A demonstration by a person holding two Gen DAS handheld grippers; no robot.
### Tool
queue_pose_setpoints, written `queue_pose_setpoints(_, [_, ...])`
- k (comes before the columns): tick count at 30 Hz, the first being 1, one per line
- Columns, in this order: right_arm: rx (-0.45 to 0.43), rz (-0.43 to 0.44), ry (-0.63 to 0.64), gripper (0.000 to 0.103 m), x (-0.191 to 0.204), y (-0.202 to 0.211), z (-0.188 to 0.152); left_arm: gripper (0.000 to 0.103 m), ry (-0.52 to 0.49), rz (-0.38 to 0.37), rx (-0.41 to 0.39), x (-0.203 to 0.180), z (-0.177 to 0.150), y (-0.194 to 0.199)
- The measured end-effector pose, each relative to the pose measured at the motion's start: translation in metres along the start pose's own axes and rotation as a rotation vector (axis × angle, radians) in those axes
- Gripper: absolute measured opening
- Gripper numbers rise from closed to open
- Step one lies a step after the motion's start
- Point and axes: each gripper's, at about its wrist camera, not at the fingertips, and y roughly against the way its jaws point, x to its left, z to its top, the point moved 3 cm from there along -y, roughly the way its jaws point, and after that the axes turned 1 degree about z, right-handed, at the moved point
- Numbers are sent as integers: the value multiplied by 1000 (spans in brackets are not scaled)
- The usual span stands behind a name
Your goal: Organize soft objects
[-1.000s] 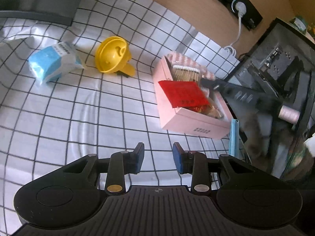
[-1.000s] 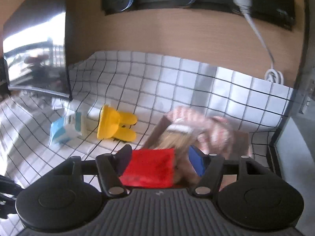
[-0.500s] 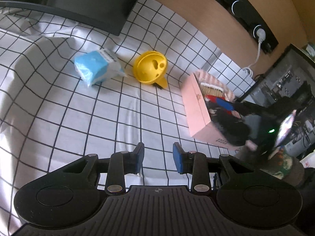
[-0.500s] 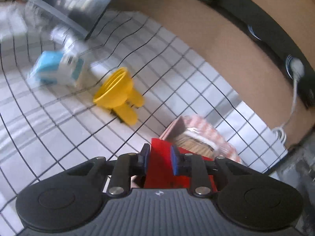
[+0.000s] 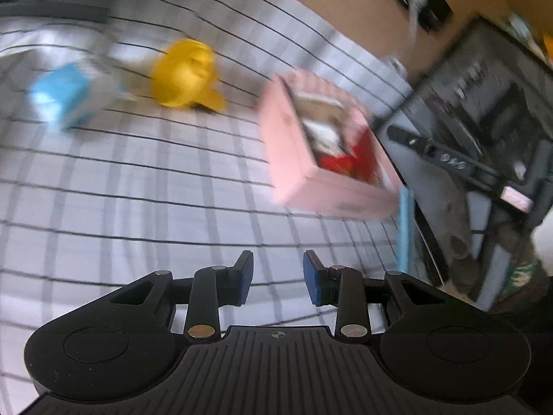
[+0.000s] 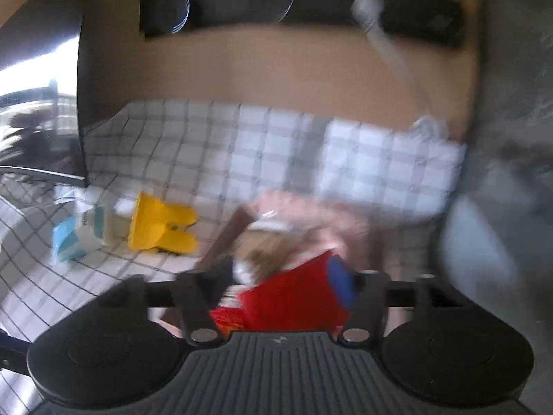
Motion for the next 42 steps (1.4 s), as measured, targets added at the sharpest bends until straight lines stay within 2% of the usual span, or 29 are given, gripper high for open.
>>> queue_pose_setpoints(3, [-42, -100, 28, 77, -11, 35, -15, 35, -106, -25, 51, -33, -6, -23])
queue_pose_setpoints(5, [19, -117, 12, 77, -22, 47, -37, 35, -186, -35, 87, -56, -14, -40])
queue_pose_setpoints(8, [124, -140, -46, 75, -37, 44, -73, 35, -294, -7, 131, -80, -27, -60])
queue_pose_setpoints(9, [158, -164, -63, 65, -41, 38, -84, 35, -316, 5, 138, -85, -30, -64])
queue_pose_setpoints(10, [191, -181, -88, 40, -46, 33, -95, 35, -328, 19, 146, -88, -32, -68])
queue_pose_setpoints(11, [217, -175, -108, 29, -49, 31, -103, 35, -330, 29, 150, -89, -33, -70])
queue_pose_setpoints(12, [246, -152, -119, 13, -51, 29, -108, 35, -328, 33, 151, -90, -34, -71])
queue_pose_setpoints(13, [283, -114, -125, 10, -52, 29, -114, 35, -323, 39, 150, -91, -33, -73])
queue_pose_setpoints(16, [342, -22, -141, 9, -49, 40, -128, 35, -333, 59, 150, -96, -31, -79])
queue_pose_setpoints(20, [379, 77, -129, 9, -41, 68, -145, 35, -350, 85, 167, -101, -30, -92])
queue_pose_setpoints(23, [348, 34, -33, 11, -37, 81, -155, 35, -382, 87, 191, -109, -36, -99])
queue_pose_setpoints(24, [340, 21, -18, 18, -38, 82, -156, 37, -402, 91, 198, -112, -40, -101])
queue_pose_setpoints(25, [330, 10, -13, 30, -40, 85, -158, 39, -417, 95, 205, -115, -43, -102])
queue_pose_setpoints(26, [325, 3, -12, 38, -43, 86, -160, 40, -440, 100, 214, -118, -47, -104])
queue_pose_setpoints(27, [318, -5, -12, 52, -46, 86, -160, 43, -458, 106, 224, -121, -52, -106])
queue_pose_setpoints(28, [313, -13, -15, 57, -49, 87, -161, 47, -472, 115, 224, -124, -55, -107])
queue_pose_setpoints(32, [295, -7, -60, 60, -62, 90, -165, 58, -512, 129, 239, -132, -61, -111])
queue_pose_setpoints(34, [285, -5, -39, 69, -62, 91, -167, 69, -528, 129, 250, -137, -63, -114])
queue_pose_setpoints(37, [268, -14, -55, 70, -64, 91, -171, 83, -545, 124, 266, -144, -65, -118])
queue_pose_setpoints(40, [262, -13, -47, 71, -65, 93, -173, 90, -557, 129, 266, -148, -67, -122])
queue_pose_setpoints(42, [258, -13, -43, 71, -65, 94, -174, 90, -564, 143, 257, -151, -68, -125])
